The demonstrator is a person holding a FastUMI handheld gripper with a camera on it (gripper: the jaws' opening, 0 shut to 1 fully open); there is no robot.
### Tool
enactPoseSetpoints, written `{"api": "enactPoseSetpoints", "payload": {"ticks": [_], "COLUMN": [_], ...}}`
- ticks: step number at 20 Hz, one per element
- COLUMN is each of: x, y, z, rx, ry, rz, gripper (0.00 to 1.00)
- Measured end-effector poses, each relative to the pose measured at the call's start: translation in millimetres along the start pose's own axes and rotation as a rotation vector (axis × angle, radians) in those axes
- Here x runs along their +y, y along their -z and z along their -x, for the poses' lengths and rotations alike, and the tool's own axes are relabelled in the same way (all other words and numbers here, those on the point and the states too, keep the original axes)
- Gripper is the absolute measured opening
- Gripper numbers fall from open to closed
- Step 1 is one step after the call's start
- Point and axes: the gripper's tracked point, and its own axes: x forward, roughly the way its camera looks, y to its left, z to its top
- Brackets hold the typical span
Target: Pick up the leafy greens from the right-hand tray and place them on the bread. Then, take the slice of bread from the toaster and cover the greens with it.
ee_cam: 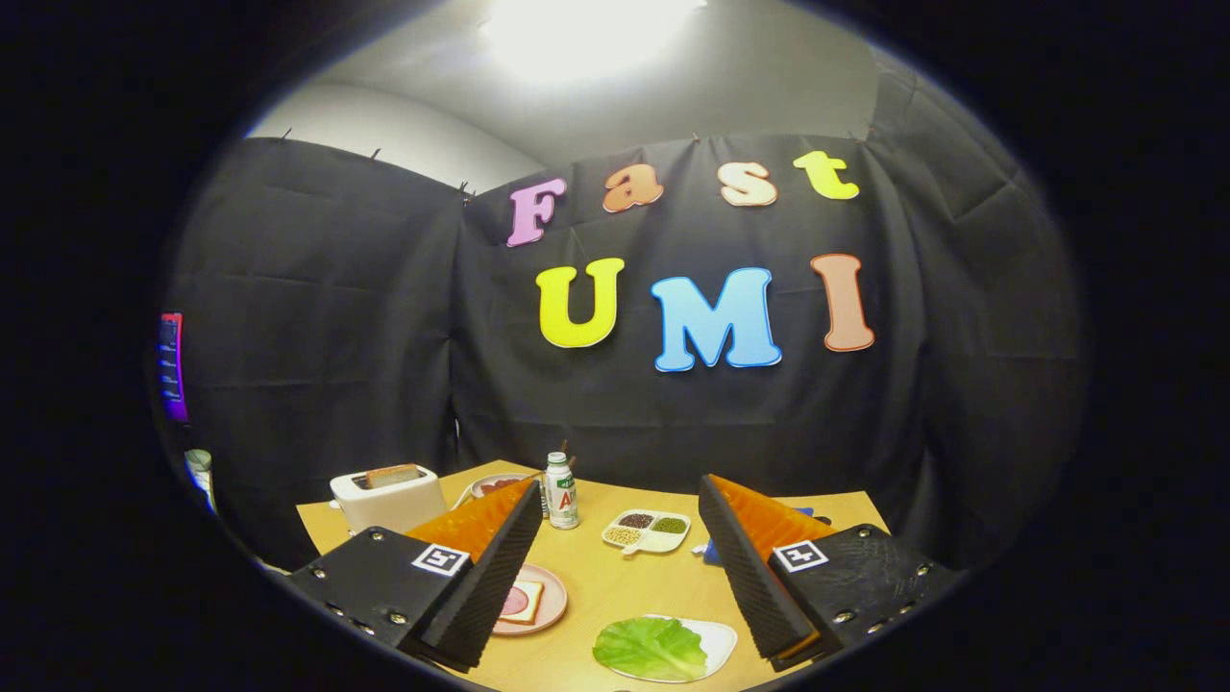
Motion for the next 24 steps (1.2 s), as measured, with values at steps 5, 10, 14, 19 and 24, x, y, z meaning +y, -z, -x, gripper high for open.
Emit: {"api": "enactPoseSetpoints", "payload": {"ticks": [5,10,14,19,24], "x": [-9,-12,-19,-19,-16], "y": [35,71,87,103,110], "z": [15,50,70,94,106], "rx": [0.196,0.455,0.591,0.735,0.811], "ry": [0.003,0.036,0.09,0.164,0.188], "rz": [0.07,0.071,0.056,-0.019,-0.062], "gripper": [0.99,1.0,0.99,1.0,1.0]}}
